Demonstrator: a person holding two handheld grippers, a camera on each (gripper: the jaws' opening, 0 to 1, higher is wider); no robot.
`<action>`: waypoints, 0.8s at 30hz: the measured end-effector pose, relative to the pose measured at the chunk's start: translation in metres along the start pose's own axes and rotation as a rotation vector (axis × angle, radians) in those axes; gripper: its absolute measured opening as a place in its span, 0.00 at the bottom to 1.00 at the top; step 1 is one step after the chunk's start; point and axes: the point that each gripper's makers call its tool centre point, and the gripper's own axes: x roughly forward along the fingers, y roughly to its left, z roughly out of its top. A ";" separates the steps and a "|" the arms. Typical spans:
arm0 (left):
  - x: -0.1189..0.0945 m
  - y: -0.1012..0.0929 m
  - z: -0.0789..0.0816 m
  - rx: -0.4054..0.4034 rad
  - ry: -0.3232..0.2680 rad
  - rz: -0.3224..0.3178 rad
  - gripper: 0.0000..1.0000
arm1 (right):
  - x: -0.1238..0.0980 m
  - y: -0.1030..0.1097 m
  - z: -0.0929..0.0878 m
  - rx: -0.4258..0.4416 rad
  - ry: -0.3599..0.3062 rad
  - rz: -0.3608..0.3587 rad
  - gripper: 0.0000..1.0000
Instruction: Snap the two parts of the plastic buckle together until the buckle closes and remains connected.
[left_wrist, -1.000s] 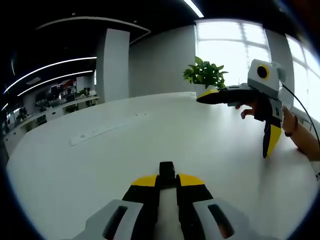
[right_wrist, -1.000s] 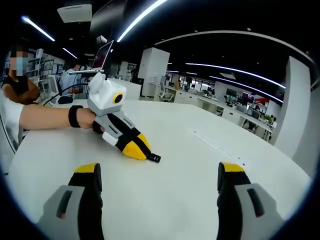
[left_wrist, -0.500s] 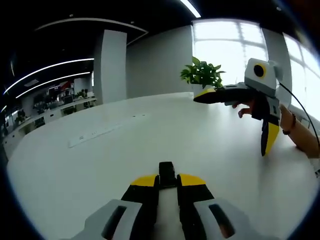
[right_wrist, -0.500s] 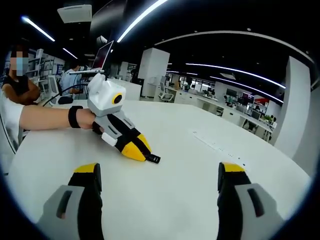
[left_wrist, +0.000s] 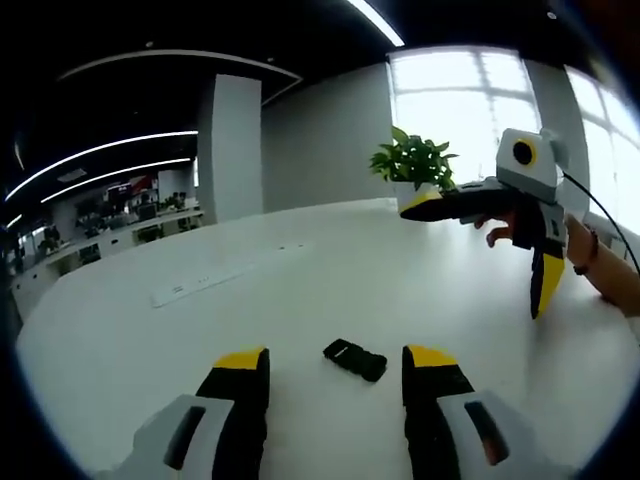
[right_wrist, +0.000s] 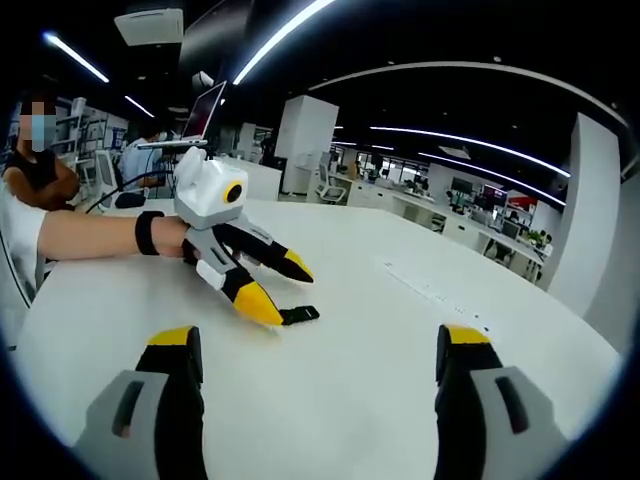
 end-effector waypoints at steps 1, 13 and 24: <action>0.000 0.001 0.001 -0.006 -0.004 -0.002 0.66 | 0.000 0.001 0.000 -0.001 0.002 0.001 0.98; 0.003 0.002 0.005 -0.003 -0.047 0.011 0.99 | 0.000 0.001 0.000 0.001 0.002 0.003 0.98; 0.000 0.001 0.002 -0.003 -0.031 0.004 0.99 | 0.000 0.005 -0.002 0.011 -0.003 0.005 0.99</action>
